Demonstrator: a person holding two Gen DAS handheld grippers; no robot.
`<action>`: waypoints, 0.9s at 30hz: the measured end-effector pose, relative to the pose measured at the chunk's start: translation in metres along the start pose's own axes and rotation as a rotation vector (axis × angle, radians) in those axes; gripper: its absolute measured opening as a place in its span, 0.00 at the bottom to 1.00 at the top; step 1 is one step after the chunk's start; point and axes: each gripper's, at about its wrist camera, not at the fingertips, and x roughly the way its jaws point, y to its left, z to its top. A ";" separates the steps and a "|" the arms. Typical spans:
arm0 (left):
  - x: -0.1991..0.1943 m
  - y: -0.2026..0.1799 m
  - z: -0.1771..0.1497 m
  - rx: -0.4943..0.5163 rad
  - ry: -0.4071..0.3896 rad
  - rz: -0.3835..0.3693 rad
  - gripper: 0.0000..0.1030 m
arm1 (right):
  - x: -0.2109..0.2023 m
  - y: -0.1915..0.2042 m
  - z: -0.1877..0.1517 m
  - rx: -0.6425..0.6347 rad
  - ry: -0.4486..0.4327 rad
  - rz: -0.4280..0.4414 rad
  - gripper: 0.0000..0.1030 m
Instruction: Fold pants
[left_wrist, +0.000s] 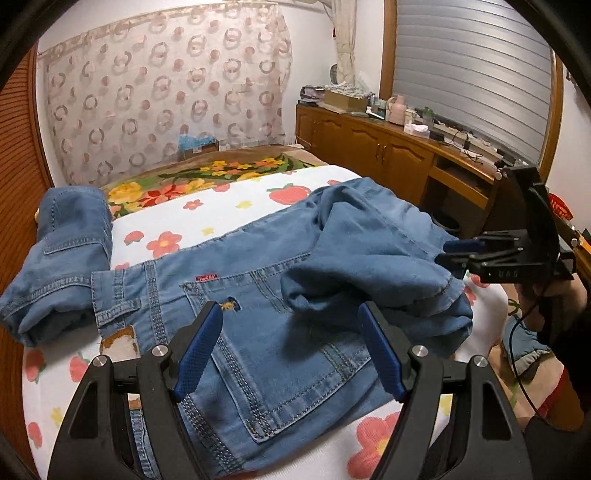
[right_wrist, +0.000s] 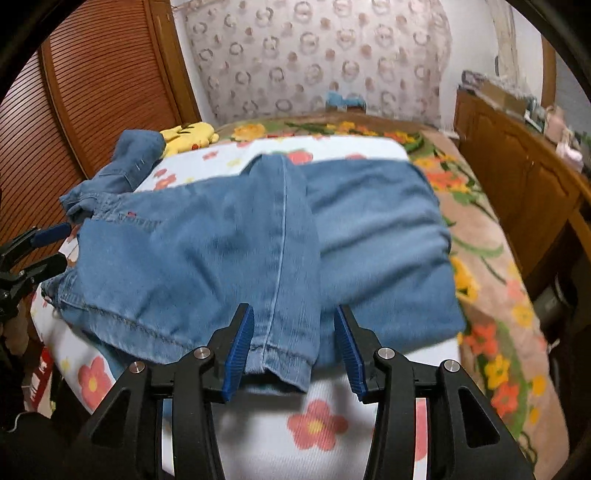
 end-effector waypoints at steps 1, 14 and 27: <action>0.000 0.000 -0.001 -0.001 0.002 0.000 0.74 | 0.000 0.002 0.000 0.004 0.004 0.007 0.46; -0.021 0.047 -0.016 -0.100 -0.027 0.077 0.74 | 0.002 0.080 0.063 -0.146 -0.060 0.176 0.10; -0.049 0.112 -0.042 -0.208 -0.046 0.180 0.74 | 0.066 0.176 0.161 -0.327 -0.109 0.315 0.10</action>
